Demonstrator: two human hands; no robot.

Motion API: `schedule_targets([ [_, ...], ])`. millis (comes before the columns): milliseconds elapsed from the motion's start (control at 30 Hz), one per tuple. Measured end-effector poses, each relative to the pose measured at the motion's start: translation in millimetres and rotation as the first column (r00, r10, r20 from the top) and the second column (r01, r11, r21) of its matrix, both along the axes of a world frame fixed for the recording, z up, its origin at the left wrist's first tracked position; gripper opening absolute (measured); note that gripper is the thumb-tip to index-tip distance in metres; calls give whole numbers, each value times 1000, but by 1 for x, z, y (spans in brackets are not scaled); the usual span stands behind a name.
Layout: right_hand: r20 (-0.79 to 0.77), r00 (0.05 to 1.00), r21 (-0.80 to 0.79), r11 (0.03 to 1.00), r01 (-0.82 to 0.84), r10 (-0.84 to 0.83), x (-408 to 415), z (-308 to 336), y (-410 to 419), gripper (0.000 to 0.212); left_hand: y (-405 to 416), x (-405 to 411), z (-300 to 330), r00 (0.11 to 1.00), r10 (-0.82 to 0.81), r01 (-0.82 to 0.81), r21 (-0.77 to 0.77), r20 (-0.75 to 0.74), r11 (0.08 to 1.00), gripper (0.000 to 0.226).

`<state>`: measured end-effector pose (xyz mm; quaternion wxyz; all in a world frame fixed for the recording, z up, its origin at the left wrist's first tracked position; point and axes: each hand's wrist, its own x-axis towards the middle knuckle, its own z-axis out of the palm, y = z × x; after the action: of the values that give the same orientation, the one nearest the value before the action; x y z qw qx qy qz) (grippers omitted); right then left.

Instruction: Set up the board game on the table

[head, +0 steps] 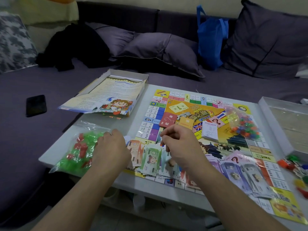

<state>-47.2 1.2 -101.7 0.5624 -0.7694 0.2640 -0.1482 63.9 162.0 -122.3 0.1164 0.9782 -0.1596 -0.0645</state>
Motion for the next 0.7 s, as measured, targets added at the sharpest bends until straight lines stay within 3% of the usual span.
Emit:
schedule_targets([
  [700,-104,992,-151,985,-82,67,-11,-3,3,17,1,4,-4,1000,-11,11,5,26,1000,38],
])
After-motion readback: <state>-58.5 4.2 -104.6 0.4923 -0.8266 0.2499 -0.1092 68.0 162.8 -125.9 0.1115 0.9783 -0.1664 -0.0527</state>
